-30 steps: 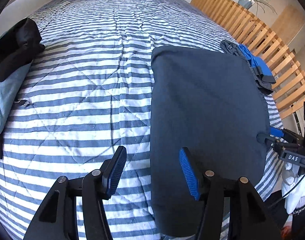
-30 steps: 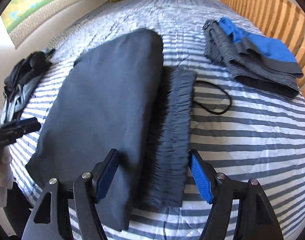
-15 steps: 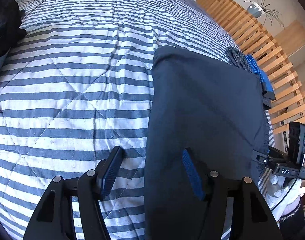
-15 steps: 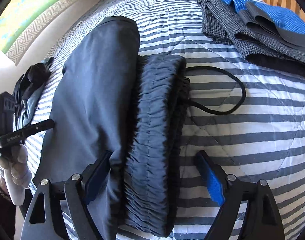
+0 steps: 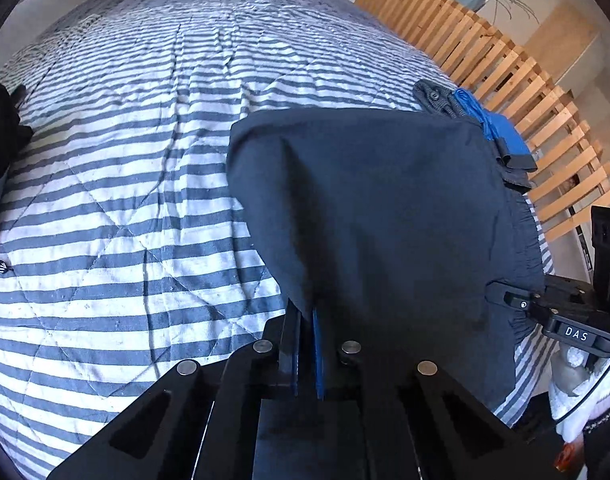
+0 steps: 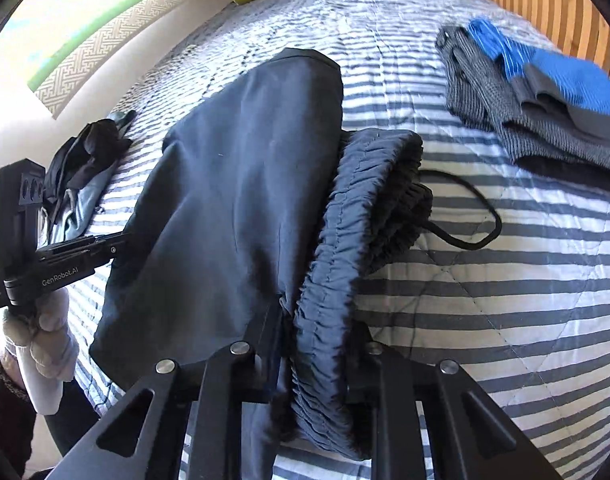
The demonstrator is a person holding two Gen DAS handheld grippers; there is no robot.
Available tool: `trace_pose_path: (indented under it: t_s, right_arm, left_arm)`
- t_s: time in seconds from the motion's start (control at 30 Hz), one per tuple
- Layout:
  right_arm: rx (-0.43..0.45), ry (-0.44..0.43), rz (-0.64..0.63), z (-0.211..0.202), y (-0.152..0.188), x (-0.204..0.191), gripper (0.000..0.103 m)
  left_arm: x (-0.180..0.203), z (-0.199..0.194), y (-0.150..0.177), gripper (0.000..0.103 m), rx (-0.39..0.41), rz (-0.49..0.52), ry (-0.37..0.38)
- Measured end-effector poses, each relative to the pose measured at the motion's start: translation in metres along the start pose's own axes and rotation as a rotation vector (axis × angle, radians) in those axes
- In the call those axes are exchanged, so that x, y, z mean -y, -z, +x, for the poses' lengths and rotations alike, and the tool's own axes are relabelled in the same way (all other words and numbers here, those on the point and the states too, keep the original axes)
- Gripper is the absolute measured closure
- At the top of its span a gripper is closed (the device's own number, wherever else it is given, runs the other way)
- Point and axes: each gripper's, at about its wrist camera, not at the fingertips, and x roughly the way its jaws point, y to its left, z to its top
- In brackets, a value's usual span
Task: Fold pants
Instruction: 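Grasp the folded trouser bundle with both grippers and lift it, then carry the trouser bundle with both grippers onto the folded garment stack by the headboard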
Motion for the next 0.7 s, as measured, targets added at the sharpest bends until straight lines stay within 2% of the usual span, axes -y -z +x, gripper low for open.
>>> trace_pose_path:
  t_s: [0.23, 0.43, 0.7]
  right_arm:
    - [0.07, -0.006, -0.025, -0.042, -0.001, -0.01, 0.084]
    - [0.125, 0.023, -0.033, -0.076, -0.013, -0.009, 0.084]
    - [0.24, 0.118, -0.032, -0.13, -0.05, 0.025, 0.084]
  left_arm:
    - [0.029, -0.053, -0.004, 0.099, 0.076, 0.052, 0.034]
    - [0.061, -0.076, -0.021, 0.099, 0.116, 0.107, 0.051]
    - [0.128, -0.091, -0.084, 0.099, 0.211, 0.18, 0.094]
